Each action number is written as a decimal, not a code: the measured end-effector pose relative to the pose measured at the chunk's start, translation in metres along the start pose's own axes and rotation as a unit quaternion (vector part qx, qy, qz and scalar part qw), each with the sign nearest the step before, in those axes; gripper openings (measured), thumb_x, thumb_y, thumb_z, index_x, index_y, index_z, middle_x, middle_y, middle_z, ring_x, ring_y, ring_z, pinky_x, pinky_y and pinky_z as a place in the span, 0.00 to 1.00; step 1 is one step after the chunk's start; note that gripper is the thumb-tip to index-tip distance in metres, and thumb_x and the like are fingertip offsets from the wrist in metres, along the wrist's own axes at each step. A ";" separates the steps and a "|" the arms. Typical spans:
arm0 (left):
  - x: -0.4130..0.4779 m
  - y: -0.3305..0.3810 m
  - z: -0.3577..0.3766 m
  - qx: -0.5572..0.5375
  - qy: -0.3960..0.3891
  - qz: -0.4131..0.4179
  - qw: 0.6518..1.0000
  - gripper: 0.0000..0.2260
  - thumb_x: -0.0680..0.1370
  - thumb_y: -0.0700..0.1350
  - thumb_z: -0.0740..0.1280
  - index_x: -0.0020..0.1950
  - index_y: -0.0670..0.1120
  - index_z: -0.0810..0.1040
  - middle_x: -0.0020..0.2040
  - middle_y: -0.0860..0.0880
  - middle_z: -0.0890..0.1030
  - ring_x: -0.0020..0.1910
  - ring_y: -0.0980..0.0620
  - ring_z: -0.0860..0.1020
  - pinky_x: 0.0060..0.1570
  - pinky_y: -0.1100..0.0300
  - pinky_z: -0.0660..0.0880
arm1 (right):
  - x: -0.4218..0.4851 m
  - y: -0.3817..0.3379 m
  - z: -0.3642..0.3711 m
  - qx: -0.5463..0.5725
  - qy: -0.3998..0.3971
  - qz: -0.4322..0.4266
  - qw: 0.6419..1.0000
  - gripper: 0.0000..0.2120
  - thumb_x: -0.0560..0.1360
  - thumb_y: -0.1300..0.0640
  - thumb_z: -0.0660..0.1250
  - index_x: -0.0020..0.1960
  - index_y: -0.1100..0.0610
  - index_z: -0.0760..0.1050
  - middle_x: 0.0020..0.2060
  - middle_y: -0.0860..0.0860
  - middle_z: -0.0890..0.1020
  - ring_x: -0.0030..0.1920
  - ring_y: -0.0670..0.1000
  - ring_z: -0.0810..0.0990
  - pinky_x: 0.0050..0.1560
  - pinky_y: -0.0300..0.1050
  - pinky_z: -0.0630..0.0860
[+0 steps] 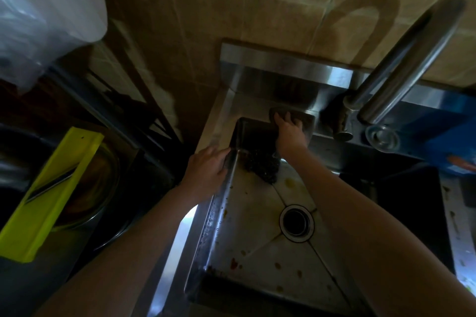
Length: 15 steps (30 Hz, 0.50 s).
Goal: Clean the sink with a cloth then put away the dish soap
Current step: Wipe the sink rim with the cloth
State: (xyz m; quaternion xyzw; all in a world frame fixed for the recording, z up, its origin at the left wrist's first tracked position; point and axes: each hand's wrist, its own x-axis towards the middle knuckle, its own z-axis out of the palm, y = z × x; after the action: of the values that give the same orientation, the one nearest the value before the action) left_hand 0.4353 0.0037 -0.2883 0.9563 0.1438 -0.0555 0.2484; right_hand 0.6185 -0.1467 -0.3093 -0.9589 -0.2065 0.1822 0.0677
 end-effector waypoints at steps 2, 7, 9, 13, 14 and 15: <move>-0.004 0.000 -0.002 -0.009 0.010 0.005 1.000 0.22 0.75 0.42 0.66 0.69 0.53 0.69 0.63 0.42 0.74 0.62 0.41 0.73 0.59 0.48 0.70 | 0.003 -0.007 0.003 -0.003 -0.009 -0.026 1.000 0.45 0.69 0.66 0.70 0.77 0.47 0.50 0.78 0.53 0.51 0.75 0.60 0.52 0.73 0.59 0.60; -0.006 0.008 0.001 -0.008 0.016 -0.006 1.000 0.22 0.76 0.42 0.66 0.69 0.50 0.69 0.65 0.41 0.73 0.63 0.41 0.72 0.61 0.48 0.69 | 0.006 -0.010 0.001 -0.039 -0.031 -0.066 0.997 0.49 0.67 0.64 0.74 0.77 0.45 0.48 0.78 0.50 0.50 0.76 0.59 0.51 0.70 0.62 0.63; -0.006 0.010 0.004 -0.007 0.005 -0.019 1.000 0.22 0.77 0.44 0.65 0.71 0.50 0.67 0.70 0.43 0.69 0.67 0.42 0.68 0.64 0.50 0.65 | 0.003 -0.006 -0.002 -0.037 -0.037 -0.065 0.997 0.54 0.63 0.64 0.77 0.77 0.46 0.47 0.78 0.49 0.49 0.76 0.58 0.50 0.68 0.64 0.66; -0.009 0.012 0.003 -0.012 -0.005 -0.029 1.000 0.23 0.78 0.45 0.64 0.72 0.50 0.65 0.72 0.43 0.65 0.70 0.42 0.64 0.67 0.49 0.62 | -0.006 0.002 -0.001 -0.019 -0.026 -0.060 0.998 0.51 0.66 0.65 0.75 0.77 0.47 0.47 0.78 0.50 0.48 0.77 0.56 0.48 0.70 0.65 0.64; -0.009 0.013 0.003 -0.011 -0.005 -0.028 1.000 0.23 0.78 0.45 0.64 0.72 0.50 0.65 0.72 0.43 0.65 0.70 0.42 0.64 0.67 0.49 0.62 | -0.008 0.006 -0.001 -0.016 -0.020 -0.059 0.998 0.49 0.67 0.65 0.74 0.77 0.48 0.47 0.78 0.50 0.48 0.77 0.56 0.47 0.71 0.64 0.62; -0.009 0.014 0.002 -0.010 -0.005 -0.027 1.000 0.23 0.78 0.45 0.64 0.72 0.50 0.65 0.72 0.43 0.65 0.70 0.42 0.64 0.68 0.48 0.61 | -0.009 0.010 -0.002 -0.015 -0.014 -0.055 0.998 0.48 0.68 0.64 0.73 0.78 0.48 0.47 0.78 0.50 0.48 0.77 0.56 0.47 0.72 0.63 0.60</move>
State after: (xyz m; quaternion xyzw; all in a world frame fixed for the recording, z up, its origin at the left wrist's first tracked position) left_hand 0.4305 -0.0117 -0.2821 0.9493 0.1690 -0.0651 0.2571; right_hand 0.6152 -0.1596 -0.3065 -0.9444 -0.2626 0.1885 0.0603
